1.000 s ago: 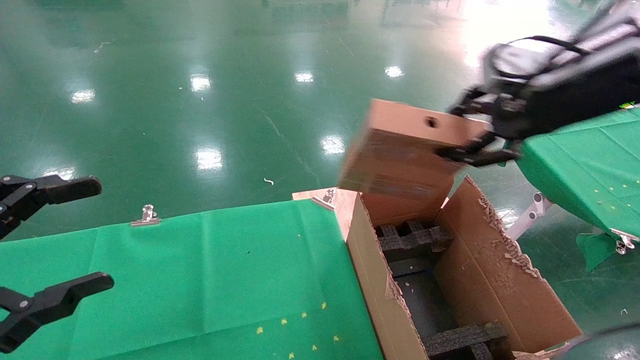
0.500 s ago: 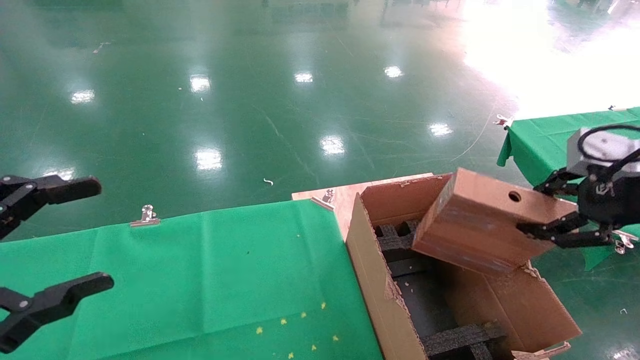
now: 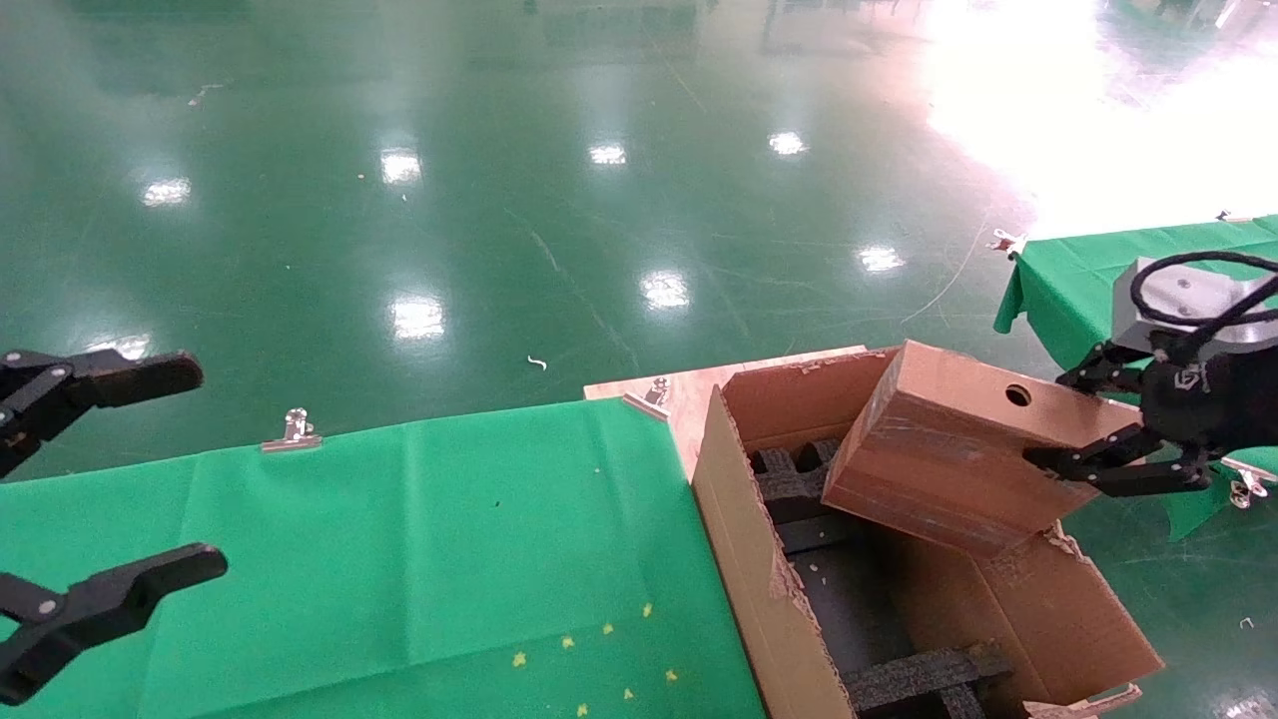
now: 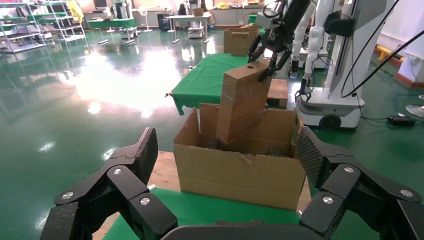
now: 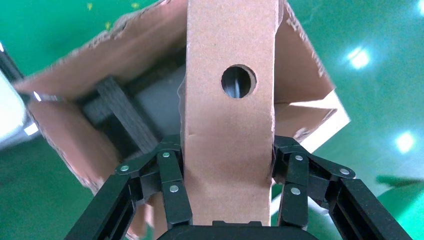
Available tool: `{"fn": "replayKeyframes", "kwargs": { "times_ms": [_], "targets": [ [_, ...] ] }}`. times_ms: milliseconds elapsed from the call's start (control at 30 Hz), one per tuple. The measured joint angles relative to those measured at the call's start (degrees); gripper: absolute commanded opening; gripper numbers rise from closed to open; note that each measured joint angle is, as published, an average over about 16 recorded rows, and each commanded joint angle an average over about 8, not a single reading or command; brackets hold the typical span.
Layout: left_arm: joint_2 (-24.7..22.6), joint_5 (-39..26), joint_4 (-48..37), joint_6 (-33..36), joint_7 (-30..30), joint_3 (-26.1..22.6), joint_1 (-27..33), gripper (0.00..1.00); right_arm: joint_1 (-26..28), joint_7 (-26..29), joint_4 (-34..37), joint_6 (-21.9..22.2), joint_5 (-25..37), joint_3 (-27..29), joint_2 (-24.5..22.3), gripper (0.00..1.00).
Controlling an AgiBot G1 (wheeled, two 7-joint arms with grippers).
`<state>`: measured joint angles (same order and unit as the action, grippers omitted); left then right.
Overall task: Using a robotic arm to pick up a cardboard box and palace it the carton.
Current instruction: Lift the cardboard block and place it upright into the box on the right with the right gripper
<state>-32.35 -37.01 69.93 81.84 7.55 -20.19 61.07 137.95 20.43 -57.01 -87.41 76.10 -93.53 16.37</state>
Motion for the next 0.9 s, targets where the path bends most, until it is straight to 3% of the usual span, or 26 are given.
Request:
{"fn": "replayKeyframes", "kwargs": {
  "times_ms": [167,600,733,900],
  "targets": [
    [0.0,0.0,0.0,0.0,0.0,0.0,0.0,1.0,-1.44,9.82,-3.29,4.26,1.42,-1.03,-1.98,0.0],
    [0.01,0.0,-0.01,-0.01,0.0,0.0,-0.01,1.0,-3.99,44.2,-17.07,12.79,10.95,-4.07,-6.82,0.0],
    [0.01,0.0,-0.01,-0.01,0.0,0.0,-0.01,1.0,-4.3,50.02,-19.2,13.52,12.51,-4.54,-7.39,0.0],
    [0.01,0.0,-0.02,-0.01,0.0,0.0,-0.01,1.0,-4.45,52.35,-19.79,13.85,12.95,-4.72,-7.57,0.0]
  ]
}}
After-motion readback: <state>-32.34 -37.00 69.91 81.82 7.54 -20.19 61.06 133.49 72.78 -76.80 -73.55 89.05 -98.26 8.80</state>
